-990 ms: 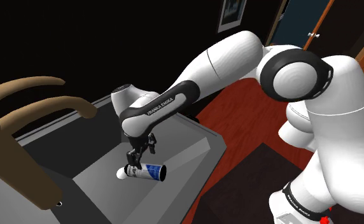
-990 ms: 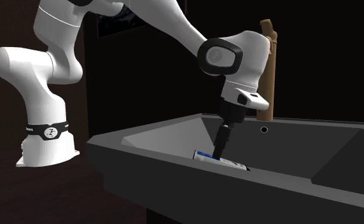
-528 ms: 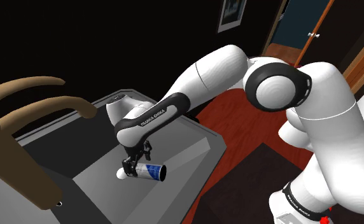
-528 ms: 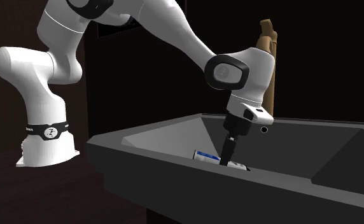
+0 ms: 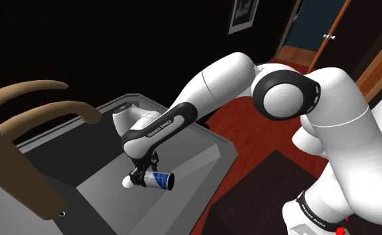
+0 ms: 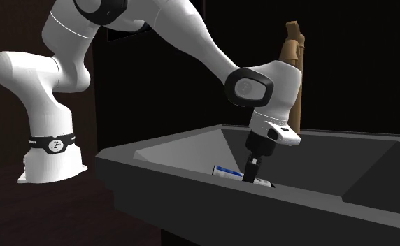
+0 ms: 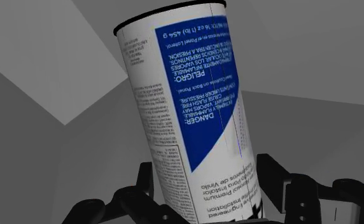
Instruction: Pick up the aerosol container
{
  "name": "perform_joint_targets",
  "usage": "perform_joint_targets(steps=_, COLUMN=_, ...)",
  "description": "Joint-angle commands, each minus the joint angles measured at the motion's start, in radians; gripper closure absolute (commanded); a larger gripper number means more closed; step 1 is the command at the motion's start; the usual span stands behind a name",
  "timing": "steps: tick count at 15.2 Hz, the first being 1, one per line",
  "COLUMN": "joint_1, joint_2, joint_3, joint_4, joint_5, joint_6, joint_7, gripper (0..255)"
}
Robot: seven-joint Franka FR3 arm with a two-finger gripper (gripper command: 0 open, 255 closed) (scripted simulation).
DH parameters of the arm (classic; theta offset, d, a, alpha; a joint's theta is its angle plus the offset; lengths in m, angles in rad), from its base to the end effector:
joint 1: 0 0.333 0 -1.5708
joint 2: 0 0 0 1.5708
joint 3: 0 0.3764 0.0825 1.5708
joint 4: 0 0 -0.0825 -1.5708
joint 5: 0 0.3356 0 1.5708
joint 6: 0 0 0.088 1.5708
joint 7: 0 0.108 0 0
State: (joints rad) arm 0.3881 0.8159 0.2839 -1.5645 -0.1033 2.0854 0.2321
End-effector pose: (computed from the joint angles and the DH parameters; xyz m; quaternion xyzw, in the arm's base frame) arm 0.5556 0.3874 0.2309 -0.9649 -0.2182 0.1459 0.0029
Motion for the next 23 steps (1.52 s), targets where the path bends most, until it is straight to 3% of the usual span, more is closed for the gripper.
perform_joint_targets(steps=1, joint_1=0.001, joint_2=0.001, joint_3=0.0, joint_4=0.0, joint_5=0.0, joint_6=0.0, joint_7=0.0, gripper=255)
perform_joint_targets(steps=6, joint_1=0.001, joint_2=0.003, joint_3=0.0, joint_4=0.003, joint_5=0.0, joint_6=-0.001, joint_7=0.0, gripper=255)
perform_joint_targets(steps=23, joint_1=-0.018, joint_2=-0.132, joint_3=0.024, joint_4=-0.006, joint_5=0.028, joint_6=-0.126, joint_7=0.0, gripper=255)
